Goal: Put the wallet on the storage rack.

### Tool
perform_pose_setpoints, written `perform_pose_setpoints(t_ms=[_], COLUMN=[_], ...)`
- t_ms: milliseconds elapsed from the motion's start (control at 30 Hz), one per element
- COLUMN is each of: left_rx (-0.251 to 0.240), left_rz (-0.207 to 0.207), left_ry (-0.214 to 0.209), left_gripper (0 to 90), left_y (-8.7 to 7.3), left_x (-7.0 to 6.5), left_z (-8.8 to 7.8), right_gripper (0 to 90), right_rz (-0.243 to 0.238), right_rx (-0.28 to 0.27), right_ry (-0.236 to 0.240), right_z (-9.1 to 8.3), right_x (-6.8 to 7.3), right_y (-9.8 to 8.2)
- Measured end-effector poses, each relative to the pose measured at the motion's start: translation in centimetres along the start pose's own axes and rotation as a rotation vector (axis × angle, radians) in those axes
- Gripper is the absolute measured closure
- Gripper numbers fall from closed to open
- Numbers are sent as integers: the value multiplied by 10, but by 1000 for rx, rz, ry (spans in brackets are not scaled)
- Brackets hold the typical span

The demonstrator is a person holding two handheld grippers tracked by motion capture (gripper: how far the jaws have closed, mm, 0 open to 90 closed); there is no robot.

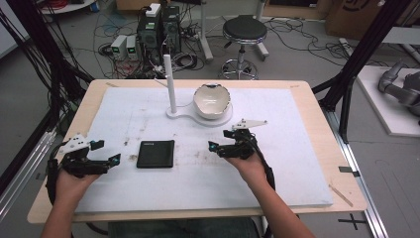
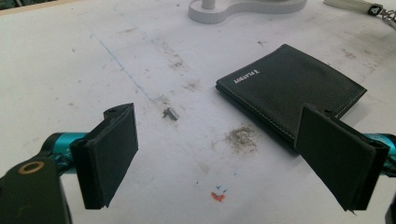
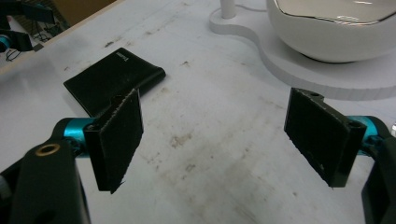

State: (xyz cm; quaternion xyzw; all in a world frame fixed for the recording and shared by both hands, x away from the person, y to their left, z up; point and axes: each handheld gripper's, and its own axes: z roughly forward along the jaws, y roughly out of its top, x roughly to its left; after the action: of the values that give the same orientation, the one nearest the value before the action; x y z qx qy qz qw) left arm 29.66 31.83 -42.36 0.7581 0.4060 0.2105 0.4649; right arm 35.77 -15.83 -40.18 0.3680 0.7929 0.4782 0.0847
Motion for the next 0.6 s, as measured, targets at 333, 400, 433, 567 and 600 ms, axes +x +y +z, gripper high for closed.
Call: perform_pose_setpoints(t_ms=[333, 400, 433, 567, 600], left_rx=[0, 0, 0, -2, -2], left_rz=[9, 11, 11, 8, 7], left_ry=[-2, -2, -2, 2, 2], left_gripper=[136, 135, 136, 135, 135], left_y=[2, 2, 2, 2, 2], left_x=[-2, -2, -2, -1, -1], left_z=[1, 1, 1, 0, 0], right_gripper=[199, 199, 199, 199, 199], right_rz=[0, -2, 2, 6, 5], right_rx=[33, 39, 47, 65, 68], right_ry=[40, 45, 45, 51, 52], right_z=[29, 35, 39, 49, 52], right_x=[18, 21, 23, 27, 28], right_y=[11, 12, 12, 12, 12])
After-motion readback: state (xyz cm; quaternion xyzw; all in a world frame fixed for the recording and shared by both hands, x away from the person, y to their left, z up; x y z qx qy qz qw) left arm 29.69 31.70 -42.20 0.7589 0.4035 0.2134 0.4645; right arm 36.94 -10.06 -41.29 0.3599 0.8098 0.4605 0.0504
